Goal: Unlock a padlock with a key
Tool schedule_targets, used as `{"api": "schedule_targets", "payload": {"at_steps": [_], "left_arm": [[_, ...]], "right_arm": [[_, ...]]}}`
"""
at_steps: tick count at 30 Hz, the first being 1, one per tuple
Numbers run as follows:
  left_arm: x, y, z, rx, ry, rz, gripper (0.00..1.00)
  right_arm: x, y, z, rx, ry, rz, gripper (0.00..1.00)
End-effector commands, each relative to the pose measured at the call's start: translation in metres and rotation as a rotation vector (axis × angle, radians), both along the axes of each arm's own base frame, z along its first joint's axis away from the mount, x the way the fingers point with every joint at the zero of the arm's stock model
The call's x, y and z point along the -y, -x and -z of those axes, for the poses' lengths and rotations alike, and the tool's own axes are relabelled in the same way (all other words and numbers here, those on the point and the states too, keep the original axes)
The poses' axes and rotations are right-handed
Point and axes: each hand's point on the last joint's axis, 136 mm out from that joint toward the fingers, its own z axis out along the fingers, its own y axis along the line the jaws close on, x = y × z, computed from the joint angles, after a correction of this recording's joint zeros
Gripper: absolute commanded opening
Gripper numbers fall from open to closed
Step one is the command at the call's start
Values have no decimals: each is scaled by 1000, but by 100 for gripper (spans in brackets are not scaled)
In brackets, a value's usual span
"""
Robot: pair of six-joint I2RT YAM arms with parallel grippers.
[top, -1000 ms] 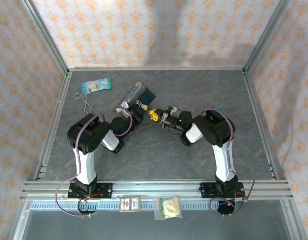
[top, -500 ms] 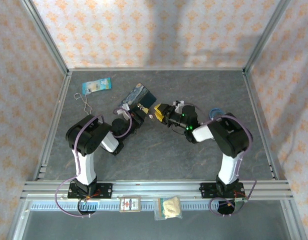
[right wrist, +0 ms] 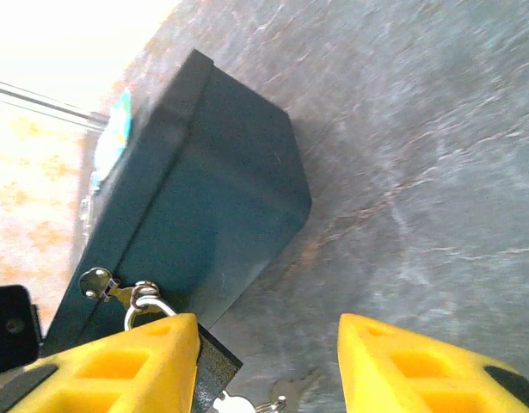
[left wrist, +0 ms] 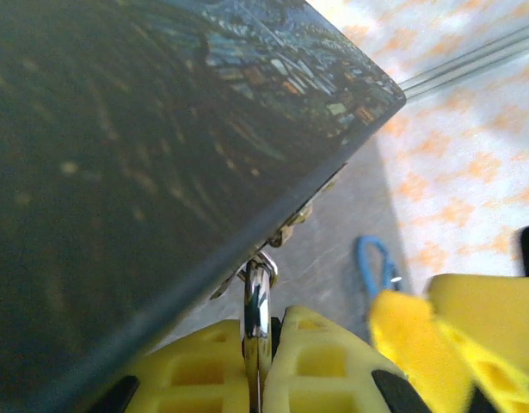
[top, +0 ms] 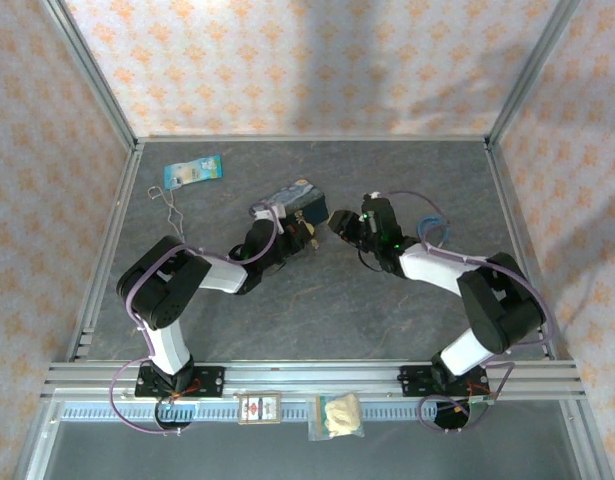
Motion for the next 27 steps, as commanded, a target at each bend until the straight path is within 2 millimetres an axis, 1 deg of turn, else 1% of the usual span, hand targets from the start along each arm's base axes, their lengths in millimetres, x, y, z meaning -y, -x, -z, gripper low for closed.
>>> {"api": "schedule_targets", "payload": {"at_steps": [1, 6, 9, 12, 13, 16, 18, 22, 24, 27], "left_arm": [[0, -3, 2, 21, -169, 13, 0], [0, 1, 19, -10, -230, 17, 1], [-3, 1, 24, -18, -246, 7, 14], [-4, 0, 24, -19, -254, -1, 30], [-5, 1, 23, -18, -257, -2, 37], [-8, -1, 15, -10, -252, -16, 52], [-14, 1, 8, -6, -236, -32, 58], [-35, 11, -6, -6, -153, -88, 65], [-53, 16, -12, -6, -111, -134, 68], [-81, 22, -23, 5, -55, -200, 73]], "right_arm": [[21, -4, -10, 65, 151, 33, 46], [28, -3, -21, 120, 189, 39, 46], [31, 0, -26, 181, 223, 20, 46], [30, 6, -37, 259, 253, -11, 46], [29, 8, -38, 277, 264, -21, 46], [28, 10, -44, 303, 290, -40, 47], [25, 12, -46, 312, 295, -59, 47], [5, 19, -46, 332, 301, -148, 47], [-8, 22, -43, 332, 316, -201, 47], [-29, 25, -31, 310, 365, -294, 47]]}}
